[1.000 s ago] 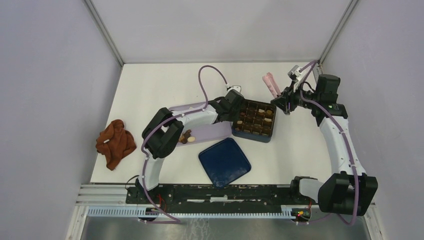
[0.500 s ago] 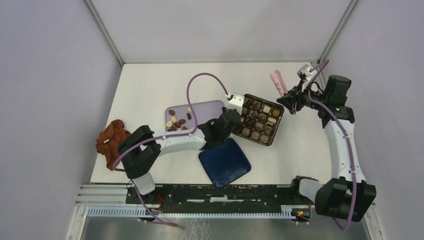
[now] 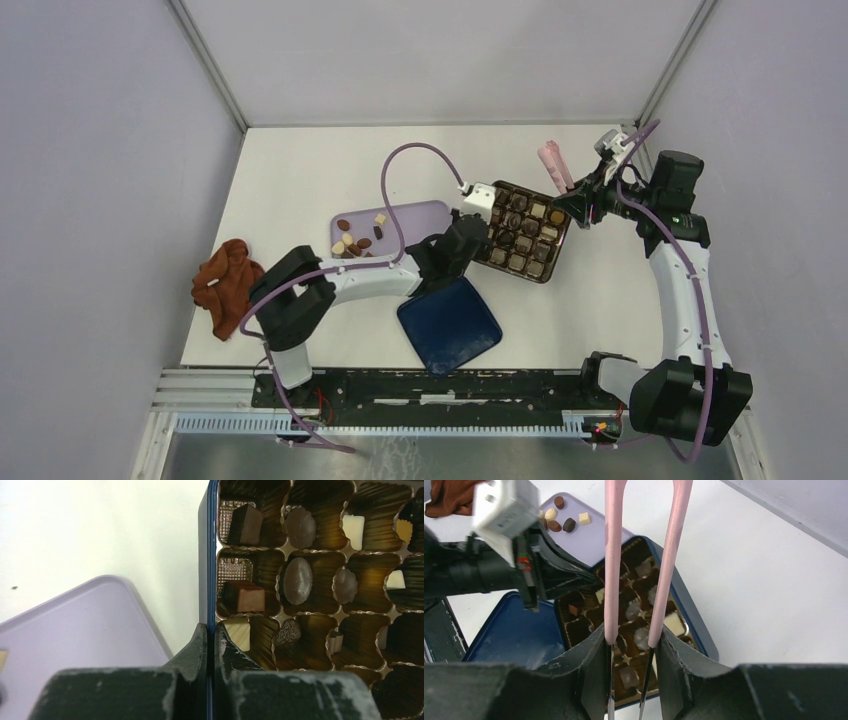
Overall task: Pack the chocolate
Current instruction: Adjust the packing box at the center of the board.
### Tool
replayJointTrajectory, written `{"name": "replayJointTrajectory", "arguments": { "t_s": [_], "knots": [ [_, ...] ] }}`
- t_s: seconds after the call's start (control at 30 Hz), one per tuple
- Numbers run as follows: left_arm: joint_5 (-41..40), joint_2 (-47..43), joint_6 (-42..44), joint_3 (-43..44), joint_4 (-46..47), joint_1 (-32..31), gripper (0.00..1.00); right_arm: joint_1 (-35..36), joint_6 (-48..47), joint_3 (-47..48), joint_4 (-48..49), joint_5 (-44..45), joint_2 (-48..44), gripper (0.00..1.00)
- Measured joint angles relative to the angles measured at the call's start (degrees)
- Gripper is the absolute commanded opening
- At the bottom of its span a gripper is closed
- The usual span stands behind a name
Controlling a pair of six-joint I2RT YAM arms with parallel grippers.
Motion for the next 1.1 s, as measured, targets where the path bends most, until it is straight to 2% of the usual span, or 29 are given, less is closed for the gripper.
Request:
{"name": "replayJointTrajectory", "arguments": {
  "t_s": [0.13,0.4,0.6,0.77,0.9,0.97,1.1],
  "knots": [
    [3.7,5.9,-3.0,5.8,-4.1,1.5,0.02,0.0,-0.1,0.0,0.0,-0.3,0.0,0.41],
    [11.1,13.9,-10.4,12.0,-14.0,5.4,0.04,0.0,-0.5,0.0,0.0,-0.5,0.2,0.41],
    [16.0,16.7,-14.8,16.1,-18.1,7.3,0.32,0.0,-1.4,0.0,-0.2,-0.4,1.6,0.41],
    [17.9,16.5,-17.0,16.8,-18.2,7.6,0.42,0.5,-3.0,0.0,-0.7,-0.3,2.9,0.40],
    [18.8,12.7,-17.3,15.6,-18.5,7.6,0.56,0.9,-4.2,0.0,-1.1,-0.1,2.8,0.41],
    [19.4,7.3,-17.2,13.0,-18.7,7.6,0.61,1.4,-4.9,0.3,-1.6,0.2,2.8,0.41],
    [19.8,-10.3,-14.7,7.1,-21.5,7.9,0.67,5.2,-7.0,2.3,-3.3,3.2,2.9,0.40]
  ]
}}
